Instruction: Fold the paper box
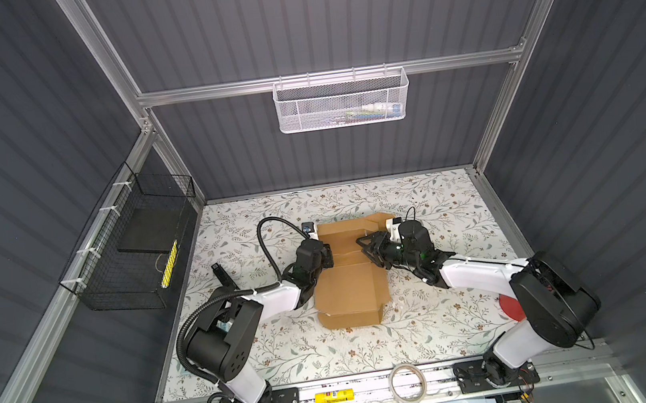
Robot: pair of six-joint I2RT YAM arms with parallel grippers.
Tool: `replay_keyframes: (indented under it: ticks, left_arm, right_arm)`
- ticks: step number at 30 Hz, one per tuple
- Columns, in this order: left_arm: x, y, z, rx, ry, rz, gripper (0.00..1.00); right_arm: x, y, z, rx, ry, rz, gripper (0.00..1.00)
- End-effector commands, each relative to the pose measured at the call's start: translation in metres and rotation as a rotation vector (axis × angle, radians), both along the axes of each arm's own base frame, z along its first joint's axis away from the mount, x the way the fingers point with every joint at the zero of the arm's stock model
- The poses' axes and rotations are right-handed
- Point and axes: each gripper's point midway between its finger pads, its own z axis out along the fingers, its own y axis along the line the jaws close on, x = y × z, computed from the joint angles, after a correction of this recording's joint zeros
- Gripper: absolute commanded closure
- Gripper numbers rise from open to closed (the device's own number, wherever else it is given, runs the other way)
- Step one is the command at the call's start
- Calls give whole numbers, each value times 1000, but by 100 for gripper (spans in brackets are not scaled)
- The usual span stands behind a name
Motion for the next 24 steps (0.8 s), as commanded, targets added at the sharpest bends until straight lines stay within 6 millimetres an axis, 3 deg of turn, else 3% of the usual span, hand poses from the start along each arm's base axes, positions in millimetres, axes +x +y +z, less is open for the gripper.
replay_keyframes:
  ticks: [1,8,12,18,24]
  left_arm:
    - [-4,13,6,54,-26,30,100]
    - [-10,23,3,99,-34,44,100]
    - [-14,30,0,128,-34,55,100]
    - [-16,34,-4,160,-30,60,100]
    - [-17,34,-10,187,-11,47,100]
  right_arm:
    - [-13,-2,9,-93,-71,72,53]
    - [-26,-6,44,-276,-231,181,53]
    - [-27,-6,54,-351,-298,231,56]
    - [-13,3,70,-406,-377,271,60]
    - [8,33,75,-444,-428,330,63]
